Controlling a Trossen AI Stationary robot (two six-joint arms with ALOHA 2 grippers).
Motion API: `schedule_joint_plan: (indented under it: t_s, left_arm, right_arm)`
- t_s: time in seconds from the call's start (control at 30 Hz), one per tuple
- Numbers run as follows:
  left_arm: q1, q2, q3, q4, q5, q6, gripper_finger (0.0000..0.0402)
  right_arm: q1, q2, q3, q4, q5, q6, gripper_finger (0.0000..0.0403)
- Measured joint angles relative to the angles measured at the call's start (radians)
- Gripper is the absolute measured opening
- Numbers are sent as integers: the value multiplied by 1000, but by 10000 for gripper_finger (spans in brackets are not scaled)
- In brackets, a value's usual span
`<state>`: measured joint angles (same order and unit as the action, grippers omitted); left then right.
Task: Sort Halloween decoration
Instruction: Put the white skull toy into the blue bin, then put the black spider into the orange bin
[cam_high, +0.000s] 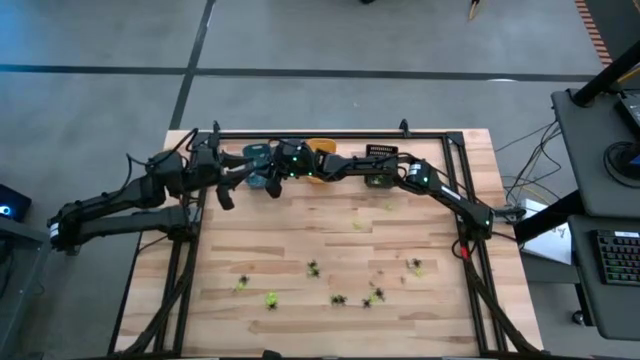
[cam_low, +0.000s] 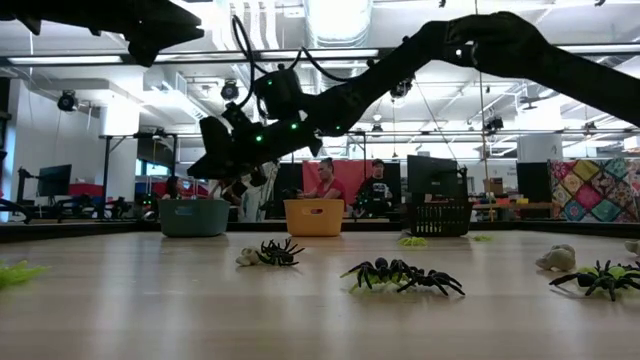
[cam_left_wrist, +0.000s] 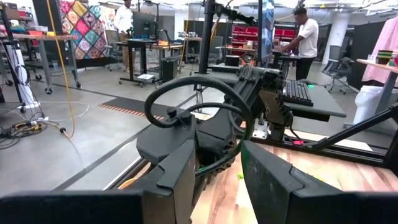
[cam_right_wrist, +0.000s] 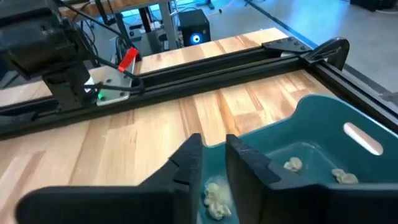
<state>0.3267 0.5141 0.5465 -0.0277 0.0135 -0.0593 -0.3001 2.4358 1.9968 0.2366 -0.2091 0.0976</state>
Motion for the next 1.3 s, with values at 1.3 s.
schedule_joint_plan:
  t_s: [1.3]
  left_arm:
    - [-402, 334, -215, 509, -104, -292, 113]
  right_arm:
    - [415, -736, -735, -296, 128, -64, 95]
